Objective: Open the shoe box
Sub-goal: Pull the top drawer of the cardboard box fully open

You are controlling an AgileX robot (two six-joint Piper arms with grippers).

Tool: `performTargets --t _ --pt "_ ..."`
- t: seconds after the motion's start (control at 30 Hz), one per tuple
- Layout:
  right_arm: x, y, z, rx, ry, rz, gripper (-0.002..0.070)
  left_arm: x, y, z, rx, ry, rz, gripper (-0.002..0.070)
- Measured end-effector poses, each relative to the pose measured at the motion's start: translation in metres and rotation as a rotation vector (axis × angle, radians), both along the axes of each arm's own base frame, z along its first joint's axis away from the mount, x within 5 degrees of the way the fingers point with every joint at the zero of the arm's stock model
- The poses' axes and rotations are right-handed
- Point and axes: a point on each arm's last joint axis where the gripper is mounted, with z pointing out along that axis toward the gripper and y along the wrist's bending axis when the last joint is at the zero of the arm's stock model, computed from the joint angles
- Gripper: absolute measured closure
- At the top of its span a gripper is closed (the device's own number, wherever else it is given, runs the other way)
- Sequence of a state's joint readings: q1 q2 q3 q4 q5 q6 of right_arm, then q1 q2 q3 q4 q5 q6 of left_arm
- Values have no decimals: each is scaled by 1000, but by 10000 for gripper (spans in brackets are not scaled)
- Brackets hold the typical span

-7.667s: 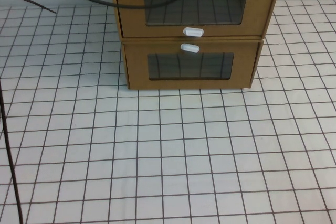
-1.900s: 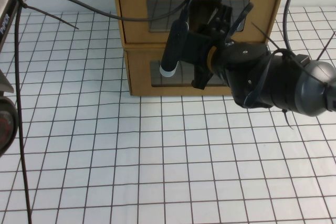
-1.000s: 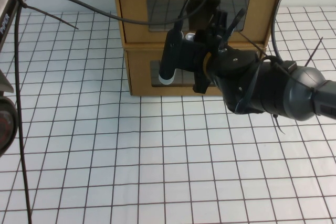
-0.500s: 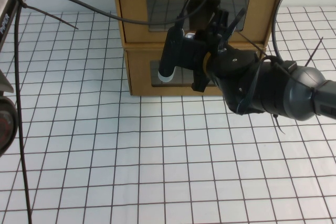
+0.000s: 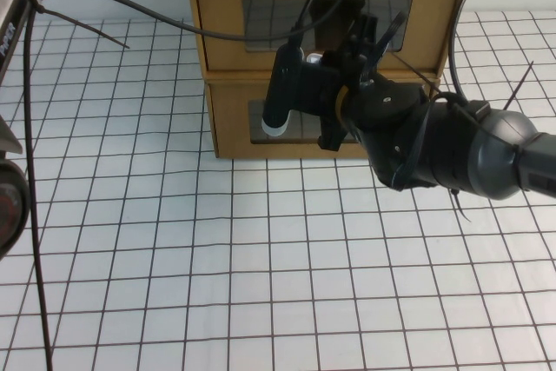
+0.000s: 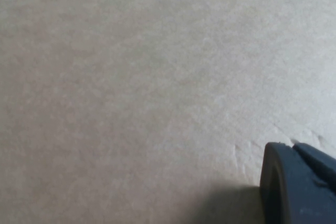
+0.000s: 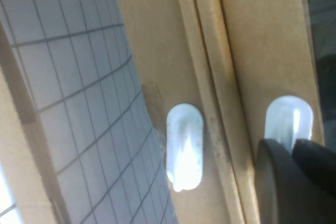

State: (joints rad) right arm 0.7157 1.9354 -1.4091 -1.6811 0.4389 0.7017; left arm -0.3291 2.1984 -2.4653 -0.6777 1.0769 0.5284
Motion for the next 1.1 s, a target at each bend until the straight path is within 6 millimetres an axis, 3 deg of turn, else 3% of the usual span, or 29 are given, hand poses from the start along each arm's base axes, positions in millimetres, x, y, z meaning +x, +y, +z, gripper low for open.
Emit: performTargets --t 0.2,0.47,1.1 --pt "-4 3 0 -17 -2 12 661 -1 0 0 -5 17 3 678" --pt "-30 -2 1 -40 15 44 662 -2 0 -1 -8 47 11 678" --pt "-148 -8 7 -27 87 104 664 -5 2 0 2 92 21 678"
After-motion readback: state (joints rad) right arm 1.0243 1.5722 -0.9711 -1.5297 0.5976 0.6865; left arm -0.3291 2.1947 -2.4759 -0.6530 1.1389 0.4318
